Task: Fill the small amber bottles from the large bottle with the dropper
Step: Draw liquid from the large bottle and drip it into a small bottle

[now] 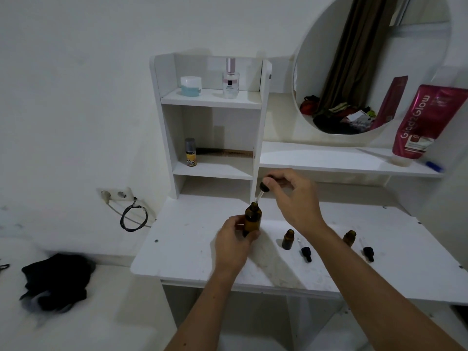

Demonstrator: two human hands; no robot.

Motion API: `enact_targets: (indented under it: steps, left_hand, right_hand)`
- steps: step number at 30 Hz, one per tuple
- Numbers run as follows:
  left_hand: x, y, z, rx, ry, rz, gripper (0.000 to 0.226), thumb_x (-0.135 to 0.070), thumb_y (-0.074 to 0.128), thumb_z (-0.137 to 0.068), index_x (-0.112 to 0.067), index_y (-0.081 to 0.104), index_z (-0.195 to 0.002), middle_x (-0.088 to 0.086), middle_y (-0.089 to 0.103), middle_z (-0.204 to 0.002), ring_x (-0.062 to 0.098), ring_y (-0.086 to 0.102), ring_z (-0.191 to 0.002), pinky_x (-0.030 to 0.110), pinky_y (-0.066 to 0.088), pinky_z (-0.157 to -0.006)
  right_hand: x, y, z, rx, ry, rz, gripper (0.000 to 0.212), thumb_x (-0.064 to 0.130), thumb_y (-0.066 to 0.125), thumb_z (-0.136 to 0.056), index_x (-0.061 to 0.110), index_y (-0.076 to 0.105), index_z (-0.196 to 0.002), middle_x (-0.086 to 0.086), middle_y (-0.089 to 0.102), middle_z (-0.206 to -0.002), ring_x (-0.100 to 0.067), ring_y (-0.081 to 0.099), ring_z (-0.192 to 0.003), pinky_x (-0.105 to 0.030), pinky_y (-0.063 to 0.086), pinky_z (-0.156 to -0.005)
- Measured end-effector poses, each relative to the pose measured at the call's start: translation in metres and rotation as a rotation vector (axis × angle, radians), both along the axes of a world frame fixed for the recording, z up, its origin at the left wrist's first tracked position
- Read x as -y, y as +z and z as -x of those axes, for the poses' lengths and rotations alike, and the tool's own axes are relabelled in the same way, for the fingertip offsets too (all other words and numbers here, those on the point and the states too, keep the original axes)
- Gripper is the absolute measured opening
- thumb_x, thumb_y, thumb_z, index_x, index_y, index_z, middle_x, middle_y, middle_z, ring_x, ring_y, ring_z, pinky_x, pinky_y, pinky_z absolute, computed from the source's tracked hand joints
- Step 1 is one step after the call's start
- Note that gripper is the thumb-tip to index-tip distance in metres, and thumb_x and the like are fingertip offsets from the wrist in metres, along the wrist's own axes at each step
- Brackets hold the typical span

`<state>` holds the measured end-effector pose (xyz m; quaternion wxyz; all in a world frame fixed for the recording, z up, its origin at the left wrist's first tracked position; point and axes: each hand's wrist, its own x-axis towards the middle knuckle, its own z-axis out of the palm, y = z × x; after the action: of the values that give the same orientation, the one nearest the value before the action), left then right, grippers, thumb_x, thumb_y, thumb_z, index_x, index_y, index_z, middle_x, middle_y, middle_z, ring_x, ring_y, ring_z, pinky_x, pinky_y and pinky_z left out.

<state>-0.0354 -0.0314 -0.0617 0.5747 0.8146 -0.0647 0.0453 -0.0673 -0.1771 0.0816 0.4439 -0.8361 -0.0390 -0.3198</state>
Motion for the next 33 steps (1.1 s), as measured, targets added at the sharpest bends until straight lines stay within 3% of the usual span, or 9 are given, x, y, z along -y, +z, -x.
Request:
enact_targets:
  steps: [8,12,15,23,31,33]
  left_hand:
    - [0.001,0.000,0.000,0.006,0.003,-0.015,0.047,-0.040,0.082,-0.083,-0.030,0.062,-0.125,-0.016,0.070,-0.118,0.007,0.064,-0.108,0.037,0.055,-0.102]
    - [0.001,0.000,0.001,0.013,0.006,-0.016,0.048,-0.040,0.081,-0.084,-0.027,0.063,-0.127,-0.015,0.070,-0.120,0.007,0.064,-0.109,0.034,0.054,-0.102]
    - [0.002,0.000,0.001,0.005,0.011,-0.014,0.048,-0.039,0.081,-0.085,-0.027,0.062,-0.128,-0.015,0.069,-0.122,0.007,0.063,-0.111,0.030,0.051,-0.103]
    - [0.000,0.005,0.005,-0.012,0.000,-0.044,0.047,-0.037,0.080,-0.086,-0.028,0.060,-0.128,-0.023,0.062,-0.114,-0.005,0.057,-0.097,0.006,0.037,-0.081]
    - [0.000,0.009,0.013,-0.035,0.047,-0.033,0.070,-0.036,0.083,-0.084,-0.018,0.047,-0.142,-0.006,0.061,-0.129,0.010,0.059,-0.113,0.023,0.047,-0.094]
    - [0.001,0.012,0.018,-0.044,0.060,-0.014,0.073,-0.034,0.085,-0.082,-0.017,0.045,-0.142,-0.003,0.060,-0.130,0.012,0.059,-0.114,0.025,0.049,-0.094]
  right_hand:
    - [-0.008,-0.025,-0.013,-0.126,0.079,0.140,0.013,0.023,0.072,-0.095,0.015,0.077,-0.103,0.008,0.075,-0.097,-0.003,0.069,-0.089,-0.010,0.052,-0.082]
    - [-0.009,-0.031,-0.016,-0.145,0.037,0.100,0.003,0.017,0.074,-0.094,0.017,0.077,-0.092,0.007,0.075,-0.089,-0.004,0.068,-0.083,-0.006,0.048,-0.077]
    - [-0.010,-0.035,-0.017,-0.125,-0.001,0.094,0.008,0.011,0.074,-0.092,0.015,0.075,-0.085,0.008,0.073,-0.083,-0.001,0.066,-0.084,-0.004,0.046,-0.074]
    - [-0.007,-0.030,-0.016,-0.136,0.007,0.019,0.008,0.019,0.072,-0.095,0.015,0.079,-0.098,0.009,0.076,-0.091,0.004,0.067,-0.085,-0.002,0.046,-0.078]
    - [0.002,0.006,0.000,-0.121,0.057,-0.028,0.010,0.020,0.072,-0.095,0.018,0.077,-0.103,0.014,0.073,-0.094,0.010,0.065,-0.086,-0.003,0.047,-0.078]
    - [0.005,0.017,0.003,-0.091,0.062,-0.031,0.012,0.021,0.071,-0.095,0.016,0.077,-0.104,0.012,0.074,-0.096,0.005,0.066,-0.089,-0.006,0.048,-0.082]
